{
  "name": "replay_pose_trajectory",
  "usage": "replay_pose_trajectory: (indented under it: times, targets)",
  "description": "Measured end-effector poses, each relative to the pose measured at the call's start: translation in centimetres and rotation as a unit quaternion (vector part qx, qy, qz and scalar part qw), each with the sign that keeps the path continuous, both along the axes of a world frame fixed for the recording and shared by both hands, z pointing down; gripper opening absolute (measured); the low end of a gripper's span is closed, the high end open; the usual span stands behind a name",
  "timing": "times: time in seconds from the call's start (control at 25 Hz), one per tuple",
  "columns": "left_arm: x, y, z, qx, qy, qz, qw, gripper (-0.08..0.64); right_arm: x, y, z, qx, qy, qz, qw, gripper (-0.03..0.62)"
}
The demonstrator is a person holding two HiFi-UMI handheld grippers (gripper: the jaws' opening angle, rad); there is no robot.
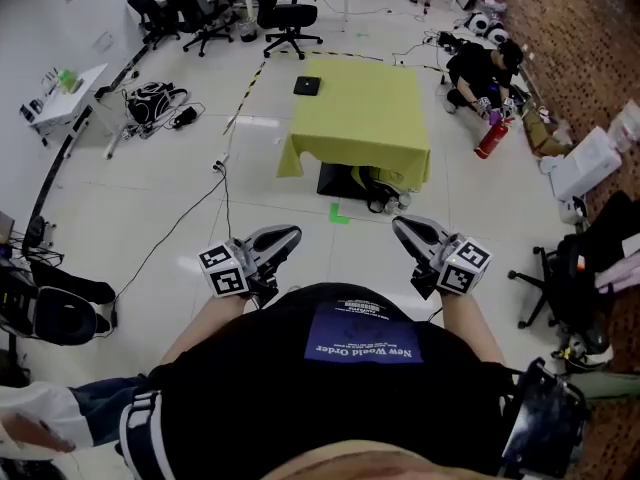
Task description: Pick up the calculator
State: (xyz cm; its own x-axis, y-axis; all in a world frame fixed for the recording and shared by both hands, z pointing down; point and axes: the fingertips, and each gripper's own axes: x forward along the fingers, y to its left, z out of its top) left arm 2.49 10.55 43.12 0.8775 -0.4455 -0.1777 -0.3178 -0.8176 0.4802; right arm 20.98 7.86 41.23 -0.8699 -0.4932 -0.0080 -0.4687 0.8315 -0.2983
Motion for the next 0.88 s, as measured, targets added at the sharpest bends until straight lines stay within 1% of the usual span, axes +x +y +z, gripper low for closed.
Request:
replay_pose_trajectory:
  times: [0.12,0.24,0.36,0.48,0.68,0.88]
  targets:
    - [-2.2,-5.0,-0.9,0.011,0.004,0.020,0.9997,0.007,-1.8,-4.2,-1.3,0.004,-0.002,0.027,1.000,-0.014]
    - [-5.7,-9.4,-1.8,0.021,0.005,0.030,0.9993,0.006,-4.8,-7.9,-2.1,0.009,0.002,0.038,0.999,-0.014]
    - [-9.1,-13.0,-1.5,0.017,0.000,0.036,0.9992,0.006,-7.3,-11.3,-2.4,0.009,-0.005,0.056,0.998,-0.014]
    - [-11.7,-16.0,-1.0,0.017,-0.003,0.039,0.9991,0.006,-9.6,-14.0,-2.6,0.013,-0.001,0.060,0.998,-0.014]
    - [-13.2,-19.9,-0.4,0.011,0.009,0.035,0.9993,0.007,-11.3,-18.5,-2.1,0.000,0.012,0.056,0.998,-0.014]
    - [-13.5,-23.3,1.3,-0.013,0.003,0.023,0.9996,0.006,-12.1,-23.4,-1.7,-0.006,0.009,0.038,0.999,-0.015]
